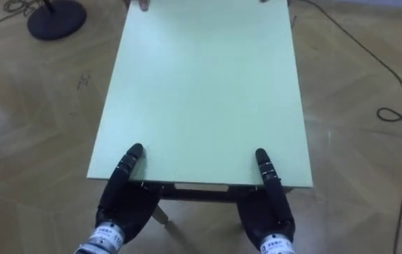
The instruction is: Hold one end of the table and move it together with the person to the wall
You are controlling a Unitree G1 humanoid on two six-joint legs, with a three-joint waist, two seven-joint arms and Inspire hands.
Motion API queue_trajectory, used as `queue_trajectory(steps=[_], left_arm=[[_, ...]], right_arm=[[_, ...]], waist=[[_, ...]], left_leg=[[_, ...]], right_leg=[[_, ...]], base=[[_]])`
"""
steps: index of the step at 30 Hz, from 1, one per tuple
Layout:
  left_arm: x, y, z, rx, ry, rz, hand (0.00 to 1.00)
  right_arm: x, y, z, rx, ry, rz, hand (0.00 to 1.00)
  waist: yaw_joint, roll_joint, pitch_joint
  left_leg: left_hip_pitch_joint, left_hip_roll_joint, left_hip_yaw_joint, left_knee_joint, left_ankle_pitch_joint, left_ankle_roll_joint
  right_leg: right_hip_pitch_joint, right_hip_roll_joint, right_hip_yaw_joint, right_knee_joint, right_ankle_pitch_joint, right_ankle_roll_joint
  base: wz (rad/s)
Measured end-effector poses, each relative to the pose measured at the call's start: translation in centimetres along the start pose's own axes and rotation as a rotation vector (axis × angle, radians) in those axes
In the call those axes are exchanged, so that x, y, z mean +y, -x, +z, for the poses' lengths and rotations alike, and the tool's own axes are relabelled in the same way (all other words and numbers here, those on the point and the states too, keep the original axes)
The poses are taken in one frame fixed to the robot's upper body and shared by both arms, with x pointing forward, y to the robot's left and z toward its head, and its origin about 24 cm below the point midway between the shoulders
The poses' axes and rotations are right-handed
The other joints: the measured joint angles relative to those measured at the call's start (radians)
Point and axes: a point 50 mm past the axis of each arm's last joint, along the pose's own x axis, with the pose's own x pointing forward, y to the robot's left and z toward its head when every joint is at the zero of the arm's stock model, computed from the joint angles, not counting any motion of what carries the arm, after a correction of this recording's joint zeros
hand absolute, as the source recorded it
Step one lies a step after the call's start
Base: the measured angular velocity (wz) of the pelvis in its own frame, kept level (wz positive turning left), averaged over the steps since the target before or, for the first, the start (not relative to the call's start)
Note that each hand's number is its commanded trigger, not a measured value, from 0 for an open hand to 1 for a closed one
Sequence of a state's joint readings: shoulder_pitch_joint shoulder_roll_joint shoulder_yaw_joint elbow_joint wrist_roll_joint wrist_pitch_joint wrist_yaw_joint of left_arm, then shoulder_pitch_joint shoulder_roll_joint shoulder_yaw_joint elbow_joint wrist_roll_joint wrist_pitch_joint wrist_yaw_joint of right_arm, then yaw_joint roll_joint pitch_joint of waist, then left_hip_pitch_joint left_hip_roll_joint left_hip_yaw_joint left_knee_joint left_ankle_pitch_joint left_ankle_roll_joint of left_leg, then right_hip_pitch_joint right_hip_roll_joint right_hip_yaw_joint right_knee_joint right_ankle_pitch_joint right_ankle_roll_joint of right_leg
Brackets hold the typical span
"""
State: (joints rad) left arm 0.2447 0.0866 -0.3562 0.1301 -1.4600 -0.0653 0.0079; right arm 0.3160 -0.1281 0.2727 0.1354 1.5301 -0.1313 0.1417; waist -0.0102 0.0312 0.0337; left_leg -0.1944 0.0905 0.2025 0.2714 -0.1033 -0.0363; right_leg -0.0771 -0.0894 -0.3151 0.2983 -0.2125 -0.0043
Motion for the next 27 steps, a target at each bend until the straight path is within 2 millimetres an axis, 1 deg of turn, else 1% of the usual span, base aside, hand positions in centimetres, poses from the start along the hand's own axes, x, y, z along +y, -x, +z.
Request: queue_trajectory(steps=[1,2,3,4,5,6,7,8,9,10,11,12,13,14,15,16,17,18,21,23,26,27], left_arm=[[0.0,0.0,0.0,0.000,0.001,0.000,1.00],[0.0,0.0,-0.1,0.001,0.003,0.000,1.00],[0.0,0.0,-0.1,0.002,0.004,0.001,1.00],[0.1,0.0,-0.2,0.003,0.005,0.003,1.00],[0.1,0.0,-0.2,0.003,0.005,0.006,1.00],[0.2,0.0,-0.2,0.000,0.005,0.010,1.00],[0.2,0.0,-0.3,0.003,0.004,0.011,1.00],[0.2,0.0,-0.4,0.006,0.000,0.012,1.00],[0.2,0.0,-0.4,0.008,-0.004,0.013,1.00],[0.3,0.1,-0.3,0.005,-0.008,0.015,1.00],[0.3,0.1,-0.3,0.004,-0.003,0.015,1.00],[0.2,0.0,-0.3,0.004,-0.004,0.014,1.00],[0.2,0.0,-0.2,0.007,-0.003,0.014,1.00],[0.3,0.0,-0.2,0.013,-0.007,0.019,1.00],[0.4,0.0,-0.3,0.019,-0.002,0.028,1.00],[0.4,0.1,-0.3,0.017,0.003,0.034,1.00],[0.4,0.1,-0.2,0.015,0.001,0.036,1.00],[0.6,0.1,0.0,0.013,-0.007,0.044,1.00],[0.9,0.6,0.1,-0.002,-0.002,0.055,1.00],[0.9,1.0,0.1,-0.011,0.001,0.054,1.00],[0.8,1.3,0.5,-0.028,-0.002,0.047,1.00],[0.8,1.4,0.6,-0.035,-0.003,0.045,1.00]], right_arm=[[0.0,0.0,0.0,0.000,-0.001,-0.002,1.00],[0.0,0.0,0.0,0.001,-0.003,-0.003,1.00],[0.0,0.0,0.0,0.000,-0.003,-0.005,1.00],[-0.1,0.0,0.0,0.001,-0.003,-0.011,1.00],[-0.1,0.0,-0.1,0.001,-0.004,-0.014,1.00],[-0.2,0.1,-0.2,0.002,-0.009,-0.024,1.00],[-0.4,0.3,-0.2,-0.001,-0.011,-0.033,1.00],[-0.7,0.5,-0.1,-0.012,-0.019,-0.043,1.00],[-0.7,0.6,-0.2,-0.013,-0.021,-0.046,1.00],[-0.8,0.6,-0.2,-0.015,-0.028,-0.049,1.00],[-0.7,0.6,-0.3,-0.013,-0.026,-0.046,1.00],[-0.7,0.6,-0.3,-0.014,-0.027,-0.045,1.00],[-0.6,0.5,-0.3,-0.014,-0.026,-0.044,1.00],[-0.7,0.6,-0.3,-0.015,-0.022,-0.046,1.00],[-0.7,0.6,0.0,-0.015,-0.009,-0.051,1.00],[-0.7,0.5,-0.1,-0.010,-0.008,-0.061,1.00],[-0.7,0.5,-0.2,-0.007,-0.008,-0.066,1.00],[-0.7,0.5,-0.4,-0.004,-0.012,-0.073,1.00],[-0.7,0.5,-0.6,0.012,-0.006,-0.079,1.00],[-0.6,0.4,-0.8,0.017,-0.003,-0.071,1.00],[-0.4,0.4,-1.1,0.032,0.000,-0.051,1.00],[-0.4,0.3,-1.2,0.033,-0.003,-0.048,1.00]], waist=[[0.003,-0.001,0.0006],[0.003,-0.002,0.0015],[0.003,-0.003,0.0022],[0.001,-0.006,0.0042],[-0.003,-0.009,0.0061],[-0.013,-0.016,0.0110],[-0.022,-0.024,0.0158],[-0.030,-0.030,0.0179],[-0.039,-0.029,0.0179],[-0.061,-0.023,0.0166],[-0.071,-0.021,0.0157],[-0.072,-0.022,0.0150],[-0.071,-0.028,0.0129],[-0.073,-0.027,0.0119],[-0.058,-0.017,0.0050],[-0.033,-0.014,0.0038],[-0.026,-0.015,0.0040],[-0.016,-0.015,0.0038],[0.004,-0.014,0.0022],[0.016,-0.015,0.0016],[0.046,-0.015,0.0011],[0.047,-0.015,0.0011]], left_leg=[[-0.001,-0.008,0.000,0.009,-0.005,0.008],[-0.001,-0.019,0.004,0.019,-0.013,0.019],[0.000,-0.023,0.009,0.024,-0.017,0.026],[0.004,-0.036,0.012,0.034,-0.025,0.039],[0.007,-0.041,0.012,0.040,-0.030,0.047],[0.012,-0.055,0.004,0.045,-0.043,0.063],[0.011,-0.073,-0.025,0.069,-0.061,0.077],[0.007,-0.094,-0.072,0.104,-0.080,0.089],[0.002,-0.095,-0.101,0.118,-0.088,0.095],[-0.014,-0.107,-0.150,0.141,-0.096,0.103],[-0.030,-0.121,-0.178,0.148,-0.094,0.107],[-0.037,-0.127,-0.181,0.153,-0.090,0.112],[-0.044,-0.148,-0.190,0.161,-0.091,0.115],[-0.041,-0.158,-0.195,0.160,-0.091,0.115],[-0.029,-0.159,-0.194,0.139,-0.088,0.115],[-0.014,-0.156,-0.195,0.114,-0.081,0.111],[-0.003,-0.155,-0.198,0.100,-0.076,0.110],[0.012,-0.154,-0.206,0.083,-0.072,0.109],[0.033,-0.149,-0.223,0.049,-0.064,0.105],[0.032,-0.145,-0.225,0.047,-0.064,0.103],[0.031,-0.140,-0.237,0.034,-0.061,0.098],[0.030,-0.139,-0.237,0.031,-0.060,0.097]], right_leg=[[0.003,-0.014,-0.014,0.015,-0.006,0.010],[0.003,-0.032,-0.026,0.042,-0.015,0.024],[0.002,-0.042,-0.035,0.062,-0.019,0.030],[0.000,-0.067,-0.054,0.112,-0.026,0.040],[-0.001,-0.079,-0.057,0.142,-0.028,0.044],[-0.007,-0.102,-0.053,0.208,-0.029,0.046],[-0.019,-0.124,-0.034,0.283,-0.028,0.046],[-0.058,-0.137,0.019,0.382,-0.014,0.043],[-0.088,-0.135,0.054,0.417,-0.016,0.039],[-0.122,-0.096,0.114,0.400,-0.056,0.043],[-0.147,-0.056,0.141,0.305,-0.080,0.042],[-0.155,-0.038,0.156,0.252,-0.078,0.044],[-0.175,-0.008,0.192,0.176,-0.031,0.036],[-0.174,0.003,0.217,0.175,-0.005,0.032],[-0.162,0.003,0.212,0.154,-0.004,0.035],[-0.144,0.005,0.203,0.126,0.012,0.026],[-0.130,0.007,0.197,0.112,0.020,0.018],[-0.107,0.010,0.187,0.087,0.027,0.016],[-0.062,0.019,0.164,0.037,0.034,0.015],[-0.050,0.021,0.149,0.015,0.036,0.013],[-0.021,0.026,0.109,-0.026,0.038,0.010],[-0.018,0.026,0.102,-0.030,0.038,0.010]], base=[[0.44],[0.39],[0.48],[0.44],[0.60],[0.66],[0.83],[0.72],[0.75],[0.76],[0.78],[0.66],[0.50],[0.41],[0.12],[0.00],[0.12],[0.28],[0.32],[0.30],[0.34],[0.46]])
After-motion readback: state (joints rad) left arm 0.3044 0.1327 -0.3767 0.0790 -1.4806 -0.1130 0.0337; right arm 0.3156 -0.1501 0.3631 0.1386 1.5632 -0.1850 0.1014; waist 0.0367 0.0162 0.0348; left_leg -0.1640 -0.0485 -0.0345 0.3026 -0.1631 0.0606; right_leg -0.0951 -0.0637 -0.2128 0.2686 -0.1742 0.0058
